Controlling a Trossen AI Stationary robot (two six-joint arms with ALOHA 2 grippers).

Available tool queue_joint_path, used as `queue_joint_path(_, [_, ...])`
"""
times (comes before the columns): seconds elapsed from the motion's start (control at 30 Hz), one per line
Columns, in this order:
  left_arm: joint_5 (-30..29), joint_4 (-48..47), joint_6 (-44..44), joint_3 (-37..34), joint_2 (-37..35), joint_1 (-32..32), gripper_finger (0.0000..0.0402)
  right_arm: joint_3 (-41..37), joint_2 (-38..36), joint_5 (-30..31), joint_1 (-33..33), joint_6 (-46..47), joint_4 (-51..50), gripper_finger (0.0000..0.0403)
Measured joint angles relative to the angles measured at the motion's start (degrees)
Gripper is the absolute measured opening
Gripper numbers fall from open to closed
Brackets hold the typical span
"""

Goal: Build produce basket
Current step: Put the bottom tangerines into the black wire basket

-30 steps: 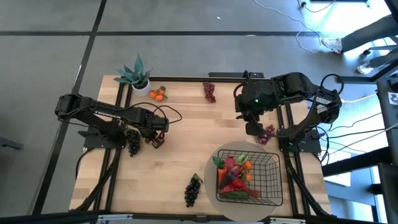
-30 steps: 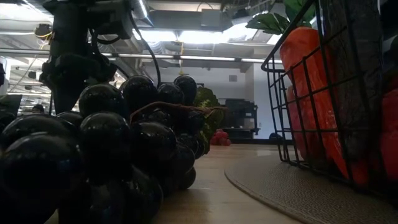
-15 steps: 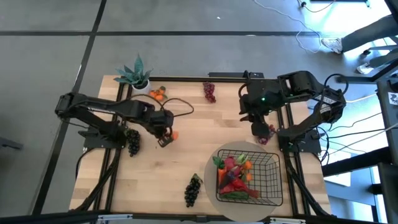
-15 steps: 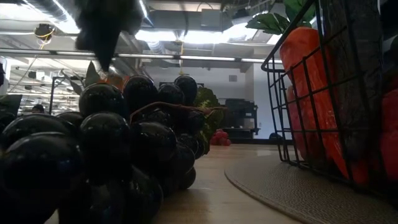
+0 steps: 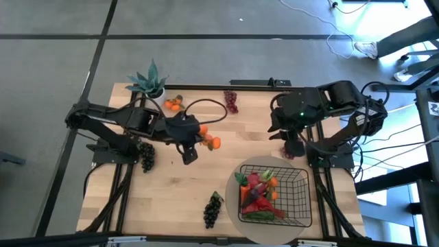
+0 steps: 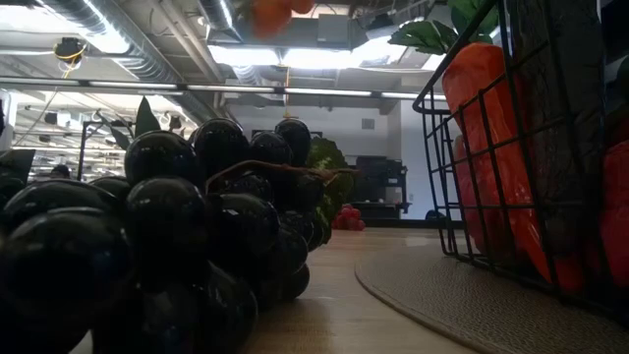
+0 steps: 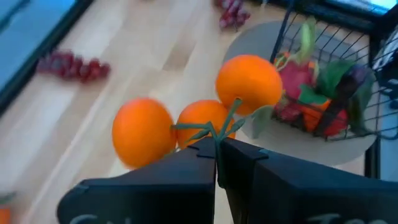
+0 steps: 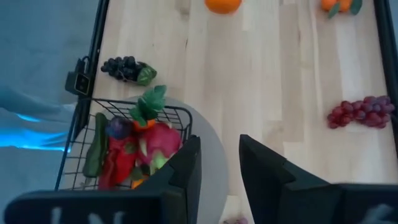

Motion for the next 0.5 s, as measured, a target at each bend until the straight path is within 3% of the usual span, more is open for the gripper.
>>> queue_joint_path(0.3, [-6.66,6.2,4.7,3.1,5.28,-0.2,0.0,0.0,4.01,0.52,0.03,-2.91,9.05,0.0096])
queue_joint_path(0.5, [-12.17,9.91,5.33,3.19,6.35,-0.13,0.0,0.0,7.9,10.73,0.01,-5.61,12.46,0.0096])
